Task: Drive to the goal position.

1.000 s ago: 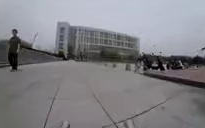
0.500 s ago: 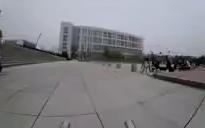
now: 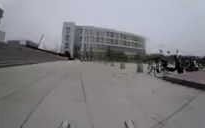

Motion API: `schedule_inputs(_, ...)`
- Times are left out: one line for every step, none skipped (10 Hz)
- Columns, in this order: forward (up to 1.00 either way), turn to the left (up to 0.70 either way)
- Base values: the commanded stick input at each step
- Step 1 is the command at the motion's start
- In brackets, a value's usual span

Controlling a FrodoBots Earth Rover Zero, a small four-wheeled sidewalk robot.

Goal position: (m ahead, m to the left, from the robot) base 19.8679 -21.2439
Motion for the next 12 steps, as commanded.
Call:
schedule_inputs(1.00,-0.07)
schedule_inputs(1.00,-0.34)
schedule_inputs(1.00,-0.40)
schedule_inputs(1.00,-0.40)
schedule_inputs(1.00,-0.22)
schedule_inputs(1.00,0.06)
schedule_inputs(1.00,0.13)
schedule_inputs(1.00,0.12)
schedule_inputs(1.00,0.06)
schedule_inputs(1.00,0.04)
schedule_inputs(1.00,0.04)
schedule_inputs(1.00,0.05)
